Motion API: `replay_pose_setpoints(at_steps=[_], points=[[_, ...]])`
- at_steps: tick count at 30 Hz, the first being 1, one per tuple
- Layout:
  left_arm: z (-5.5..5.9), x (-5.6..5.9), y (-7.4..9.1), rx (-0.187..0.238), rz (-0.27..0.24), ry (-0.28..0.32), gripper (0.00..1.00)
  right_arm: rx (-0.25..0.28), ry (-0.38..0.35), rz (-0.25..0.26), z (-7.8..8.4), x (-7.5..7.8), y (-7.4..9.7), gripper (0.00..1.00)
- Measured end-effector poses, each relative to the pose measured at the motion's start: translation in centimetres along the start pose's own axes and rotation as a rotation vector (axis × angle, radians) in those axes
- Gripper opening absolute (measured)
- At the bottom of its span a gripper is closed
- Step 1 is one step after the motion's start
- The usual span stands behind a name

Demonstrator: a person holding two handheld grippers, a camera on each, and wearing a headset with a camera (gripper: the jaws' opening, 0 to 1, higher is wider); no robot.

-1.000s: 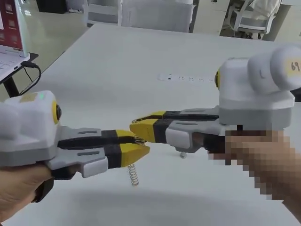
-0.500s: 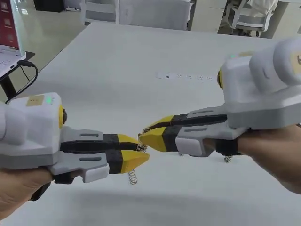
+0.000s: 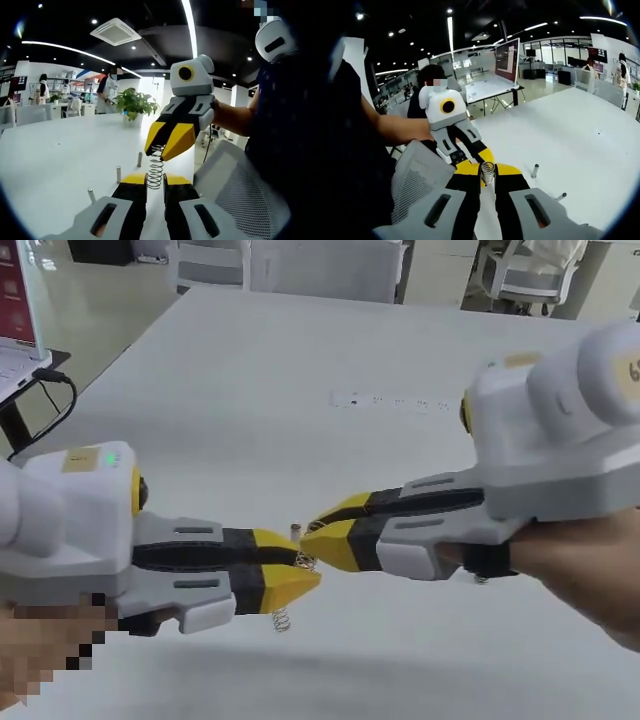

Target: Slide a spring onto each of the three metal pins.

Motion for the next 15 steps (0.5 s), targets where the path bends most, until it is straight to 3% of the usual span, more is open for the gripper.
replay_pose_setpoints(at_steps=[6, 15], points=[[0.3, -0.2, 0.1, -0.01, -0.009, -0.007, 0.11, -0.016, 0.009, 0.024, 0.1, 0.3, 0.2, 0.07], [1.3, -0.8, 0.8, -0.021, -0.067, 0.002, 0.25, -0.049, -0.001, 0.088, 0.5, 1.7, 1.4, 0.07]])
Point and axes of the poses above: the centre of the closed fingertips' face, and the gripper's own axes: y roughly backward along the fingers, x roughly to its right, z roughly out of its underside, the point moved 10 cm from there along y, roughly backward along the fingers, and after that the axes turned 13 degrees about -x, right-handed, at the moved point
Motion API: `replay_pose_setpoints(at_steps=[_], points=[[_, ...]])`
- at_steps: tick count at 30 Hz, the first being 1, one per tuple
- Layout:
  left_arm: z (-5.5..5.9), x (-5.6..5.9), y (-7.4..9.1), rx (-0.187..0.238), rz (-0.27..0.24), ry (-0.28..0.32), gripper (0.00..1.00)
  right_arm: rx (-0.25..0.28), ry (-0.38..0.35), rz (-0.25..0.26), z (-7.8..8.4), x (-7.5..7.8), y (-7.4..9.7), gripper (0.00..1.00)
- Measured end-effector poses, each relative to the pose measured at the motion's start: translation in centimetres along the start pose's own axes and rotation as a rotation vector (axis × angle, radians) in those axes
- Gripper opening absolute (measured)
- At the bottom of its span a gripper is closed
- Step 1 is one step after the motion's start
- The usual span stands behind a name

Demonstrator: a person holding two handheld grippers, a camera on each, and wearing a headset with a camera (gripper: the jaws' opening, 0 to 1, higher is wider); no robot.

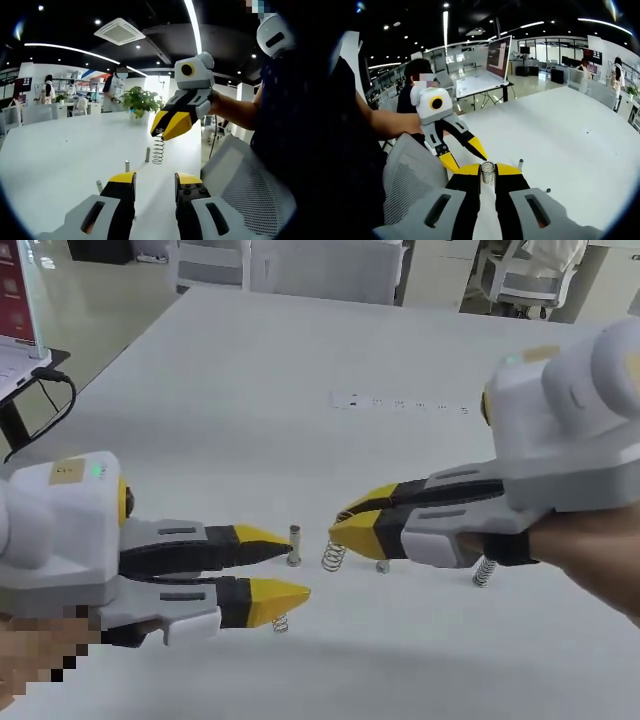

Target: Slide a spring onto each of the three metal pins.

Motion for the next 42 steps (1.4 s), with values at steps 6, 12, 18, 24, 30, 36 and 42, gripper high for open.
replay_pose_setpoints(at_steps=[6, 12, 18, 24, 30, 36, 42], points=[[0.6, -0.4, 0.4, -0.006, -0.037, 0.005, 0.34, -0.012, -0.002, 0.042, 0.2, 1.0, 0.8, 0.07], [1.2, -0.7, 0.5, -0.013, -0.062, 0.015, 0.4, -0.021, -0.019, 0.08, 0.5, 2.2, 1.6, 0.07], [2.1, -0.9, 0.5, -0.038, -0.087, 0.015, 0.47, -0.04, -0.023, 0.128, 0.8, 3.8, 1.9, 0.07], [2.7, -0.9, 0.4, -0.066, -0.102, 0.01, 0.55, -0.065, -0.029, 0.171, 1.4, 4.9, 1.6, 0.07], [3.3, -0.9, 0.6, -0.075, -0.116, 0.022, 0.6, -0.071, -0.044, 0.197, 1.9, 5.9, 1.3, 0.07], [3.7, -0.8, 0.6, -0.083, -0.121, 0.029, 0.64, -0.059, -0.063, 0.223, 2.4, 6.9, 0.3, 0.07], [3.8, -0.7, 0.7, -0.086, -0.122, 0.03, 0.66, -0.066, -0.071, 0.239, 2.8, 7.4, -0.7, 0.07]])
Point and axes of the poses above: the centre of the closed fingertips' face, and the gripper's own axes: y roughly backward along the fingers, x roughly to its right, z roughly out of its underside, the point moved 10 cm from there along y, roughly backward along the fingers, and after that the axes turned 13 degrees about -x, right-handed, at the moved point
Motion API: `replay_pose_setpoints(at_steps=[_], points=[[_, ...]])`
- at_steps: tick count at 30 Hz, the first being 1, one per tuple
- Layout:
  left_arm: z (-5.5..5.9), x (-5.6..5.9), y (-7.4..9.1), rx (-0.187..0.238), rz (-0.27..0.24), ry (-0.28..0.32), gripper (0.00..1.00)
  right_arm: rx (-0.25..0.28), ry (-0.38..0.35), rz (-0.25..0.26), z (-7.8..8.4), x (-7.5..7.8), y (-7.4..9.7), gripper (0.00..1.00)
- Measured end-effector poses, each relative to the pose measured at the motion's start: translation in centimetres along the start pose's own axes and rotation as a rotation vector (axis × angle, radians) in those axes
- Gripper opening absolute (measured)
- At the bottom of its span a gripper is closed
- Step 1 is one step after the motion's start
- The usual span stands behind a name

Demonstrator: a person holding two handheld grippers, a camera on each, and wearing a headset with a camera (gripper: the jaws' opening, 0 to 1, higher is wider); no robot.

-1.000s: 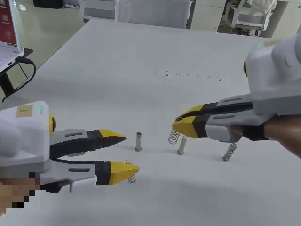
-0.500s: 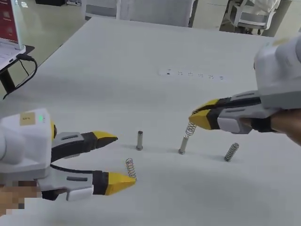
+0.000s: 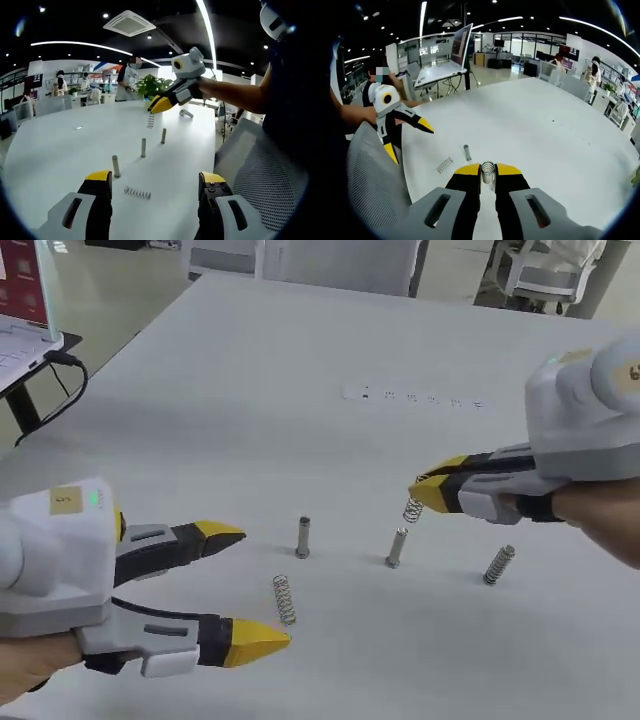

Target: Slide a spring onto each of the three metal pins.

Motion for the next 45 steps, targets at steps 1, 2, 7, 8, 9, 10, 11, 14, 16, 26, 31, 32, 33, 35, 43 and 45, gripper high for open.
replay_pose_setpoints(at_steps=[1, 2, 7, 8, 9, 10, 11, 14, 16, 26, 31, 32, 33, 35, 43, 45], points=[[0.0, 0.0, 0.0, 0.0, 0.0, 0.0, 0.66, -0.001, -0.003, -0.001, 0.0, 0.0, -0.2, 0.07], [0.0, 0.0, 0.0, 0.001, 0.001, 0.002, 0.67, 0.001, -0.005, 0.003, 0.1, 0.2, -0.4, 0.07], [0.0, -0.1, 0.1, 0.003, 0.0, 0.005, 0.69, -0.013, -0.015, 0.014, 0.4, 0.7, -1.1, 0.07], [0.0, -0.1, 0.2, 0.005, -0.001, 0.005, 0.7, -0.012, -0.017, 0.013, 0.5, 0.7, -1.2, 0.07], [0.0, -0.1, 0.2, 0.006, -0.002, 0.004, 0.7, -0.013, -0.017, 0.014, 0.6, 0.7, -1.4, 0.07], [-0.1, -0.1, 0.2, 0.005, -0.002, 0.004, 0.7, -0.021, -0.019, 0.011, 0.7, 0.8, -1.5, 0.07], [-0.1, -0.1, 0.2, 0.006, -0.003, 0.003, 0.7, -0.023, -0.019, 0.01, 0.8, 0.8, -1.7, 0.07], [-0.1, -0.2, 0.2, 0.007, -0.004, 0.005, 0.71, -0.032, -0.019, 0.013, 1.1, 0.8, -2.1, 0.07], [-0.1, -0.2, 0.2, 0.007, -0.005, 0.004, 0.72, -0.032, -0.021, 0.014, 1.2, 0.9, -2.2, 0.07], [-0.1, -0.3, 0.2, 0.005, -0.014, 0.009, 0.75, -0.025, -0.037, 0.01, 1.4, 1.2, -2.5, 0.07], [-0.1, -0.4, 0.3, 0.006, -0.019, 0.011, 0.77, -0.025, -0.038, 0.005, 1.3, 1.2, -2.7, 0.07], [-0.1, -0.5, 0.3, 0.005, -0.019, 0.013, 0.78, -0.026, -0.037, 0.008, 1.4, 1.2, -2.8, 0.07], [-0.1, -0.5, 0.3, 0.005, -0.02, 0.013, 0.78, -0.029, -0.037, 0.007, 1.4, 1.3, -2.9, 0.07], [-0.1, -0.5, 0.3, 0.006, -0.02, 0.015, 0.79, -0.029, -0.038, 0.008, 1.4, 1.3, -2.9, 0.07], [0.1, -0.5, 0.3, -0.002, -0.018, 0.019, 0.78, -0.021, -0.043, 0.004, 1.6, 1.3, -3.2, 0.07], [0.1, -0.5, 0.3, -0.004, -0.017, 0.018, 0.77, -0.019, -0.047, 0.004, 1.6, 1.5, -3.2, 0.07]])
Point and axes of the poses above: the centre of the closed fingertips' face, and the gripper's own axes: y roughly backward along the fingers, x roughly to its right, z roughly out of its underside, the point moved 10 cm from there along y, roughly backward along the fingers, and after that the axes turned 13 degrees about -x, right-handed, at the moved point
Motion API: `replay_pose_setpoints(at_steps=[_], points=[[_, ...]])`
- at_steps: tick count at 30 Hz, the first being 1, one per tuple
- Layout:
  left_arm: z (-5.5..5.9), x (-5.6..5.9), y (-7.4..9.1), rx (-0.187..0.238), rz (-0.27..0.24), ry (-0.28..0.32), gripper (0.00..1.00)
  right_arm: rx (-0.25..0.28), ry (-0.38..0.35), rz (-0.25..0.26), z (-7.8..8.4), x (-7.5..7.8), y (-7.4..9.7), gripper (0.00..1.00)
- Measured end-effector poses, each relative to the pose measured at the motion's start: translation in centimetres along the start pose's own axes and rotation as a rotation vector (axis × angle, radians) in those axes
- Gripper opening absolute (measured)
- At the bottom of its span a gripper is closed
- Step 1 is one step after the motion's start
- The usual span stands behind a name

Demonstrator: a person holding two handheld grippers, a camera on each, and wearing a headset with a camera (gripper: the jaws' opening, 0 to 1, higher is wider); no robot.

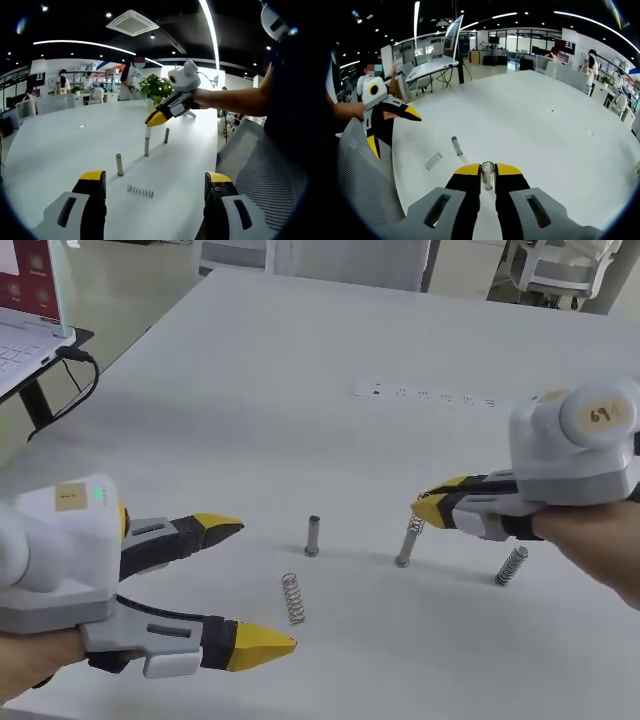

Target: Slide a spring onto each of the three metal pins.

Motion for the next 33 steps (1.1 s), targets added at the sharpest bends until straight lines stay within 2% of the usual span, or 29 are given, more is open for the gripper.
replay_pose_setpoints(at_steps=[12, 33], points=[[0.0, -0.1, 0.1, 0.002, -0.001, 0.002, 0.76, -0.004, 0.006, 0.001, 0.2, 0.0, -0.4, 0.07], [-0.1, -0.1, 0.0, -0.005, -0.001, -0.003, 0.74, -0.011, 0.011, -0.002, 2.2, -0.2, -2.8, 0.08]])
Point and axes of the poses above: the centre of the closed fingertips' face, and the gripper's own axes: y roughly backward along the fingers, x roughly to its right, z roughly out of its underside, the point moved 10 cm from there along y, roughly backward along the fingers, and after that the axes turned 13 degrees about -x, right-handed, at the moved point
